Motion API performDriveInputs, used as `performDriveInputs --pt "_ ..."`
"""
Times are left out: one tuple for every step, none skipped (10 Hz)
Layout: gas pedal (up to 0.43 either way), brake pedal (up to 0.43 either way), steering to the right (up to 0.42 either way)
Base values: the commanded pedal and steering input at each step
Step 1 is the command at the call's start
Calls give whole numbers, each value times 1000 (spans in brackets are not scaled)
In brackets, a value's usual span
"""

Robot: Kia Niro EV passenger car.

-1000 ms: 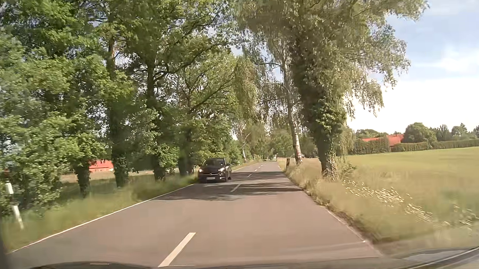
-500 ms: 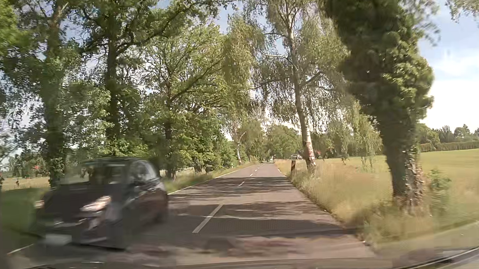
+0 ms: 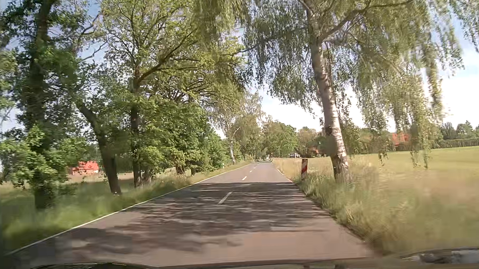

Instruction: Follow the waypoints while adhering to traffic rules and regulations

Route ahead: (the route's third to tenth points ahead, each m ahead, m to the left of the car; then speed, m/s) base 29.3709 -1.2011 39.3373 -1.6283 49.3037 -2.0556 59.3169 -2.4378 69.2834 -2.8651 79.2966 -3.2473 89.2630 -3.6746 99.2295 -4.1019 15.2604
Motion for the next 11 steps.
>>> performDriveInputs --pt "169 0 5" --pt "169 0 4" --pt "169 0 5" --pt "169 0 4" --pt "169 0 3" --pt "169 0 3" --pt "169 0 1" --pt "169 0 1" --pt "169 0 0" --pt "169 0 0" --pt "169 0 0"
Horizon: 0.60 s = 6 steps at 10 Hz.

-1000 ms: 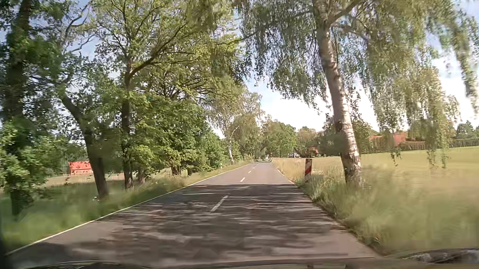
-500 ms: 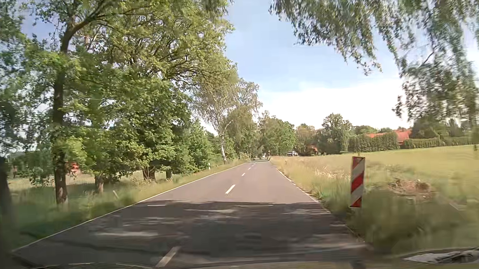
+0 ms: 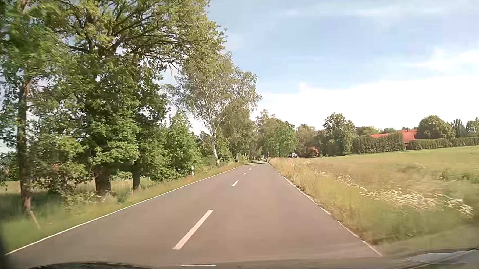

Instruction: Follow the waypoints while adhering to traffic rules and regulations

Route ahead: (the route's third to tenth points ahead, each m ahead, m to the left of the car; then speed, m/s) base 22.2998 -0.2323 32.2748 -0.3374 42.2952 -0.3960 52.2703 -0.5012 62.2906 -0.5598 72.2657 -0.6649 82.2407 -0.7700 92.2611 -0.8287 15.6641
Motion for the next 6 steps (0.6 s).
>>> performDriveInputs --pt "169 0 0" --pt "169 0 0" --pt "169 0 -1" --pt "169 0 -1" --pt "157 0 -1" --pt "118 0 -2"
